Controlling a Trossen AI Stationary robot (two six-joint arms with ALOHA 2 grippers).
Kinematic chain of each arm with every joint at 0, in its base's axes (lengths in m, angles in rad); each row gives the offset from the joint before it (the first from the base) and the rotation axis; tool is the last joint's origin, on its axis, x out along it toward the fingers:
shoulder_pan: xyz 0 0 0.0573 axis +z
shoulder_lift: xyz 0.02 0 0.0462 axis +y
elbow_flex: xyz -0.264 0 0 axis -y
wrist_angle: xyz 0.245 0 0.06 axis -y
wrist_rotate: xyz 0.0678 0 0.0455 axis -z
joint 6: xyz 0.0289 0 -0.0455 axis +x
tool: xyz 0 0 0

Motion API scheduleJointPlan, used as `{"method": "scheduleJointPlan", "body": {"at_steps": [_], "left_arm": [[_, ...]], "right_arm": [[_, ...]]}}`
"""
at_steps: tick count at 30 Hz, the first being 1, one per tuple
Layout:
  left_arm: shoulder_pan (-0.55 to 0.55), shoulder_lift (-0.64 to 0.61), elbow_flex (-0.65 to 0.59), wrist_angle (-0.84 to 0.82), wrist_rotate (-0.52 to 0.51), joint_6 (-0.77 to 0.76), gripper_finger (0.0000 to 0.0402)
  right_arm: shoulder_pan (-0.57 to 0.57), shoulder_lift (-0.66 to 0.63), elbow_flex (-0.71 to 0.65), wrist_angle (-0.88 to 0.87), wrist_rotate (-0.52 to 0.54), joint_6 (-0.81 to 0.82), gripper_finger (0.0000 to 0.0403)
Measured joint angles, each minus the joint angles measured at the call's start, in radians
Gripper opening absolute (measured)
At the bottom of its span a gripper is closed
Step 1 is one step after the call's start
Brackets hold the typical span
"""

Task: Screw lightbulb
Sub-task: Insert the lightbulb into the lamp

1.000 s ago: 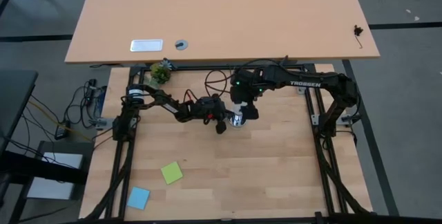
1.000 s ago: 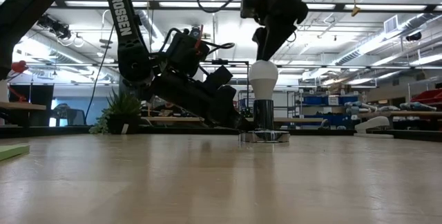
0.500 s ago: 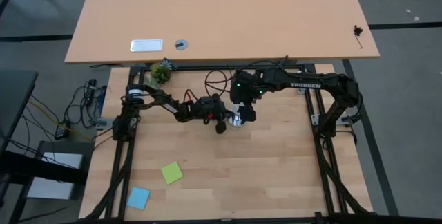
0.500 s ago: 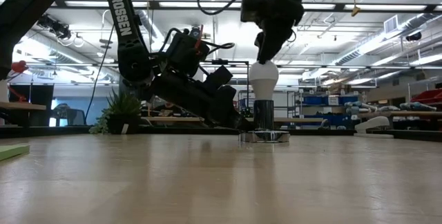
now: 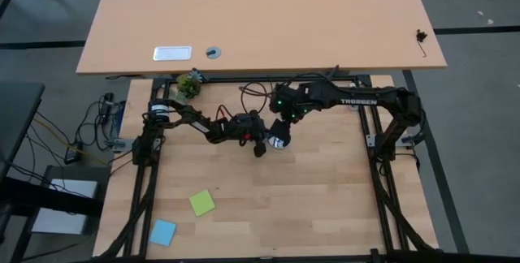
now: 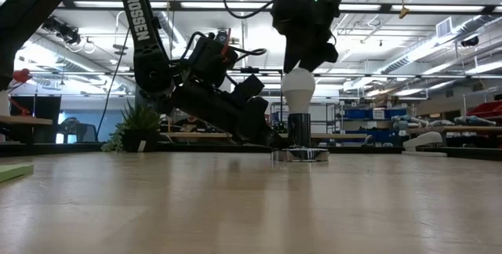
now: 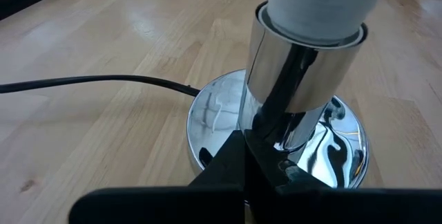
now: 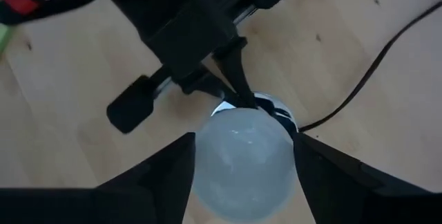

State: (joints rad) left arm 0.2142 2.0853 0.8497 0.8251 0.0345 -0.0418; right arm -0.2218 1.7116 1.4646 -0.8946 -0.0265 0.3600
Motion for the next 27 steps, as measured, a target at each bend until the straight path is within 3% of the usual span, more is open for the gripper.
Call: {"method": "scheduleJointPlan", "body": {"at_steps": [9, 14, 19, 27], "left_arm": [[0.000, 0.000, 0.000, 0.000, 0.000, 0.000, 0.0000], [0.000, 0.000, 0.000, 0.001, 0.000, 0.000, 0.0000], [0.000, 0.000, 0.000, 0.001, 0.000, 0.001, 0.0000], [0.000, 0.000, 0.000, 0.001, 0.000, 0.001, 0.0000]], "right_arm": [[-0.007, 0.004, 0.107, -0.063, 0.000, -0.167, 0.0261], [-0.006, 0.004, 0.146, -0.085, 0.000, -0.390, 0.0264], [-0.002, 0.005, 0.147, -0.083, 0.000, -0.601, 0.0264], [-0.002, 0.005, 0.070, -0.051, -0.024, -0.704, 0.0266]]}}
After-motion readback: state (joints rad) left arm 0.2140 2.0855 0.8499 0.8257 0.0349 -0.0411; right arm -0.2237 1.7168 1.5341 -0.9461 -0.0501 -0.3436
